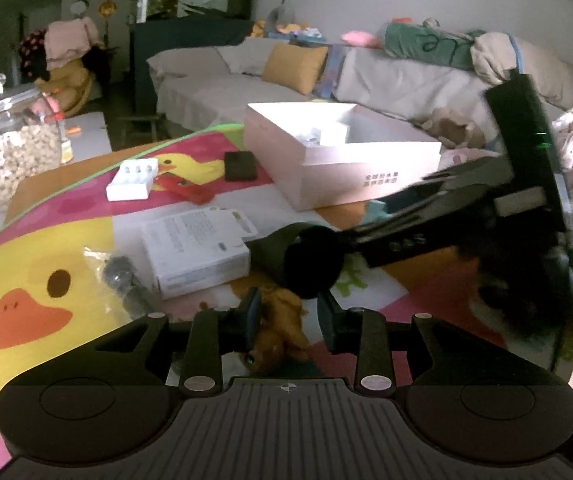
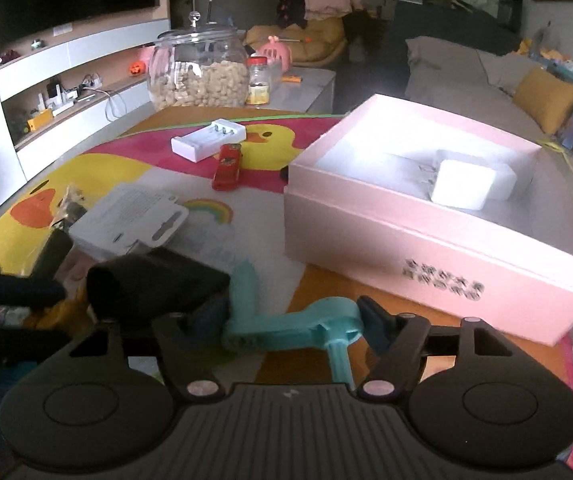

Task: Organize rigid objects

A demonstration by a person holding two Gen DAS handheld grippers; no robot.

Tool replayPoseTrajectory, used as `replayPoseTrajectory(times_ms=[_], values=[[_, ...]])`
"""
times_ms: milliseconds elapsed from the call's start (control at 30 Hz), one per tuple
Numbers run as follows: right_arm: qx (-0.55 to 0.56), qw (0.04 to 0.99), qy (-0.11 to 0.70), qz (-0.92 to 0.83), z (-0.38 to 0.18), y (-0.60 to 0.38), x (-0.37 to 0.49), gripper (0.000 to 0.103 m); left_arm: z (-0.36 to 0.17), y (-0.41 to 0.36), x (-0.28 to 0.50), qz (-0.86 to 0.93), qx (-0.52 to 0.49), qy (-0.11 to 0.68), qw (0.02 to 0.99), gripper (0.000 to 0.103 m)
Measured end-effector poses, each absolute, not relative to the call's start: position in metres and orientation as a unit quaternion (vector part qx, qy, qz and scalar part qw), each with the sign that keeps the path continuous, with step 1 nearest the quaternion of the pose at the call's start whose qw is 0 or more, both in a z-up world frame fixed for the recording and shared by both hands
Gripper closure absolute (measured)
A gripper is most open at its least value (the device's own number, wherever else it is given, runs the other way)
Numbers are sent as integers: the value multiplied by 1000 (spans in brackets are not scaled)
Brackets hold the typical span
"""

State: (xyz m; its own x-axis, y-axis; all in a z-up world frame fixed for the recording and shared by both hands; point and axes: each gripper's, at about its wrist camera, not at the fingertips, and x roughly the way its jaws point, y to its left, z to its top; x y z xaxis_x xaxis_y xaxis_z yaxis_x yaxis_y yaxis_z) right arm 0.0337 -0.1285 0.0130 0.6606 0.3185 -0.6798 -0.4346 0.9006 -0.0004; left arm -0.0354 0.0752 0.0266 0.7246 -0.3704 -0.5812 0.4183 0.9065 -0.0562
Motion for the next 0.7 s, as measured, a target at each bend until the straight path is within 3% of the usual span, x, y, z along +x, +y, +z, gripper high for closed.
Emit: replayPoseTrajectory(times_ms=[700], values=[[-61, 921, 343, 172, 11, -173, -17, 32, 10, 67, -29, -197, 40, 331, 922, 61]])
